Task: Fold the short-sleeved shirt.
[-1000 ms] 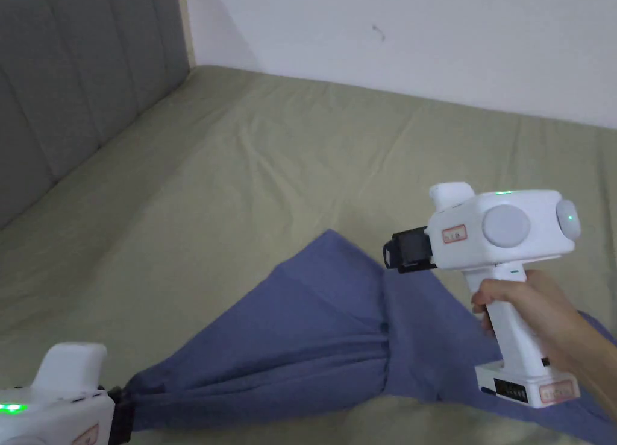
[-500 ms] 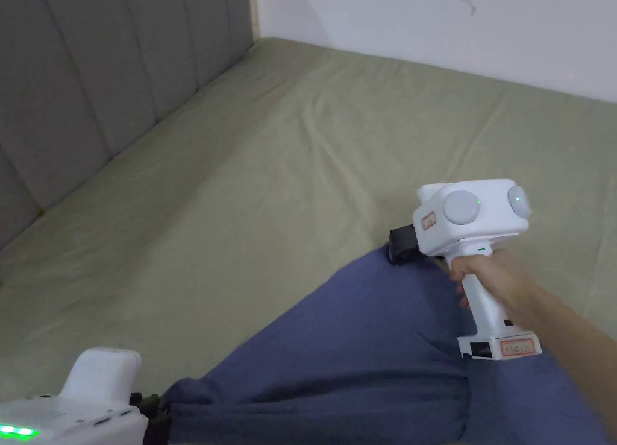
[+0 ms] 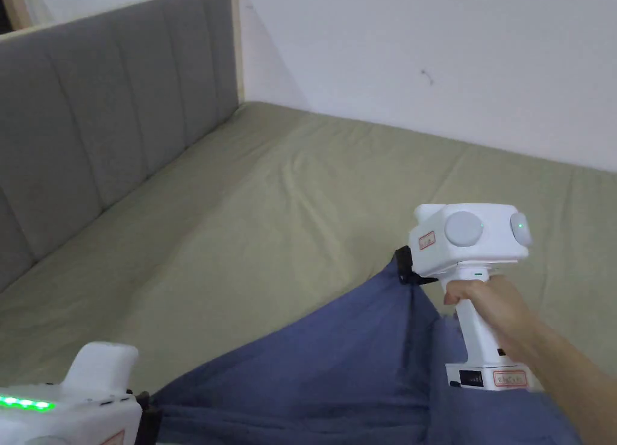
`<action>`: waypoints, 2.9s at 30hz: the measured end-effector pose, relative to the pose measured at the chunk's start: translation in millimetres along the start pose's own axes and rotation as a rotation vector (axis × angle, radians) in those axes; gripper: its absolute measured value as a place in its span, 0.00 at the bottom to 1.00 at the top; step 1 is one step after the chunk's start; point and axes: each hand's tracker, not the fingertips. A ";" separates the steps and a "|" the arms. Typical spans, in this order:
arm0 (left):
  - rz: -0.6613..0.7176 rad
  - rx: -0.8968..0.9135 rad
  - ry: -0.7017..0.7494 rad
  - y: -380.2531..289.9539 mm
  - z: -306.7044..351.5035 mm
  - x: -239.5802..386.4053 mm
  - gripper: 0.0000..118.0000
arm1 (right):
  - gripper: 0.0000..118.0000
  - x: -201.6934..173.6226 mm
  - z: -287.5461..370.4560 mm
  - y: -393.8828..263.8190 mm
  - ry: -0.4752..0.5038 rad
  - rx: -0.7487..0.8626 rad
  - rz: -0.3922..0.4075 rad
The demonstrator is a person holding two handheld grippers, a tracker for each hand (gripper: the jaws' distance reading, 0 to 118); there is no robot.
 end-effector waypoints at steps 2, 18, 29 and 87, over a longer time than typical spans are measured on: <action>-0.033 0.068 0.000 18.8 15.6 9.3 0.05 | 0.01 19.9 44.0 3.6 -0.031 0.066 -0.028; -0.151 0.453 -0.106 228.6 144.8 169.3 0.05 | 0.01 136.8 403.3 -29.7 -0.349 0.483 -0.208; -0.137 0.588 -0.068 382.0 221.9 288.2 0.05 | 0.01 175.8 523.7 25.7 -0.474 0.612 -0.322; -0.370 0.059 -0.011 -5.5 -48.1 152.5 0.05 | 0.01 121.0 174.6 -338.9 -0.272 -0.058 -0.326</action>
